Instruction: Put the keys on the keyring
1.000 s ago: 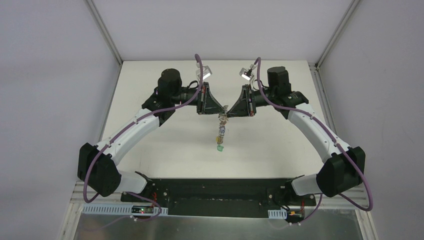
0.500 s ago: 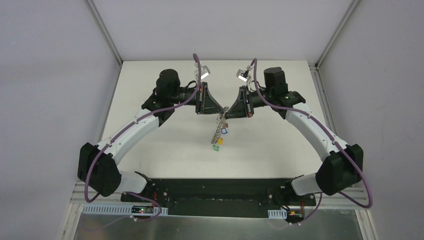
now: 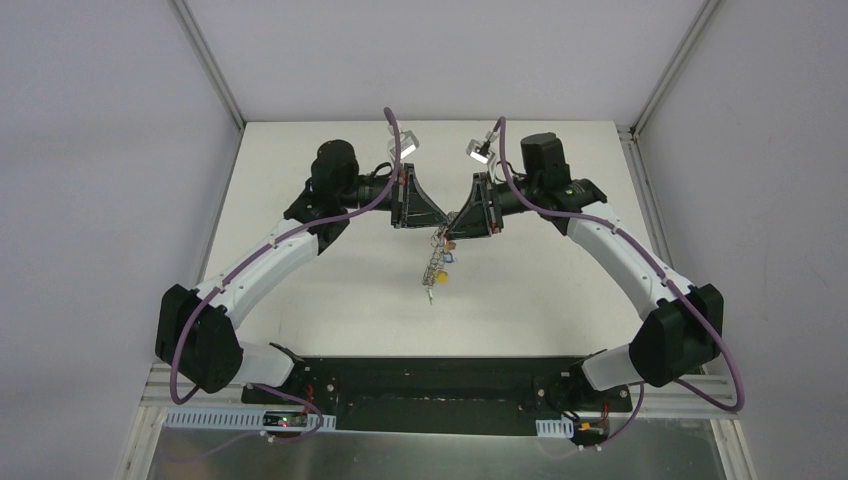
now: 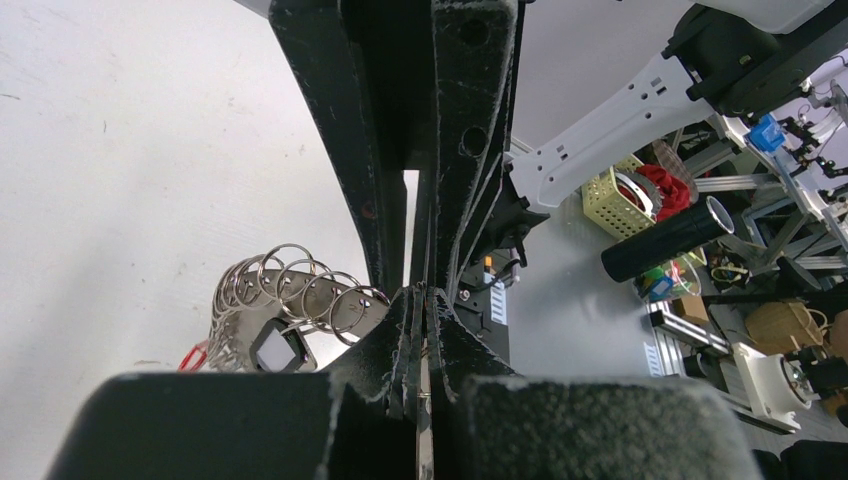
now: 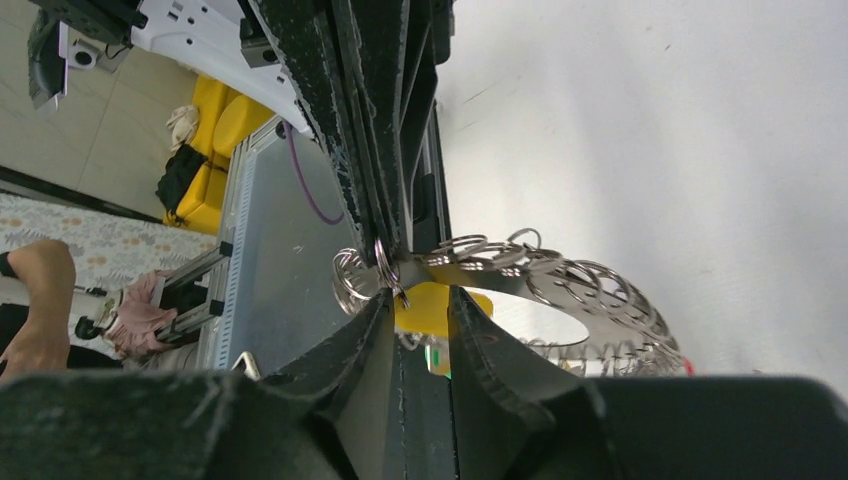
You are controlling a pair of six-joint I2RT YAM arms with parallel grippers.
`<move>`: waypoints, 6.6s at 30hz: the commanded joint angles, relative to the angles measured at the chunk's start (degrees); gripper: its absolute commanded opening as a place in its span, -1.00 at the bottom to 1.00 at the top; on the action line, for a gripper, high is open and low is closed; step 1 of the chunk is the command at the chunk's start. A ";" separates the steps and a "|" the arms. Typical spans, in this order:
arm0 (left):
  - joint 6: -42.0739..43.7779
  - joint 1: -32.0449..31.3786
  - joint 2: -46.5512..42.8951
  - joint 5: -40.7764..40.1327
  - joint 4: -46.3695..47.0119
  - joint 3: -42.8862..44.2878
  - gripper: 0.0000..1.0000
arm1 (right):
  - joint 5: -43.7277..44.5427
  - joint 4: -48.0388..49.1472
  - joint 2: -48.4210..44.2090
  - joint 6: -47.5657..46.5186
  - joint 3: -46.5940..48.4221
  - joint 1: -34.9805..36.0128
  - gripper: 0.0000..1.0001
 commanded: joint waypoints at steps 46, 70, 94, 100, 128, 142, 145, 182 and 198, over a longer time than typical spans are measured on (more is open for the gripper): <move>-0.99 0.31 -0.63 0.44 4.86 0.66 -0.98 | -1.96 4.50 -1.30 3.47 2.84 -0.23 -1.00; 36.27 -1.18 1.87 -1.40 -37.78 13.51 -0.28 | 10.70 -17.41 2.82 -15.60 10.73 7.00 -1.00; 38.56 -2.98 4.32 -0.68 -41.57 14.86 -1.00 | 10.84 -17.32 2.60 -15.78 10.13 7.36 -1.00; 37.53 -2.98 4.14 -0.78 -41.40 14.97 -1.00 | 11.41 -16.53 1.95 -15.39 10.00 7.26 -1.00; 5.21 -1.32 0.25 6.66 -2.36 7.63 -1.00 | 0.02 -8.89 -4.91 -9.39 3.45 -0.14 -0.26; 2.64 -0.43 0.42 7.35 1.74 6.26 -1.00 | -1.25 -7.51 -5.16 -8.40 2.28 -1.11 -0.76; 2.16 -0.43 0.42 7.38 2.43 6.13 -1.00 | -1.36 -7.03 -4.99 -8.02 2.02 -1.16 -0.84; -2.28 0.01 1.49 8.43 12.71 3.80 -1.00 | 0.69 -6.73 -7.09 -6.65 3.95 -2.64 -0.21; -9.22 0.01 2.89 8.34 20.84 2.27 -1.00 | -0.48 -6.11 -5.60 -5.06 7.75 -2.13 -0.30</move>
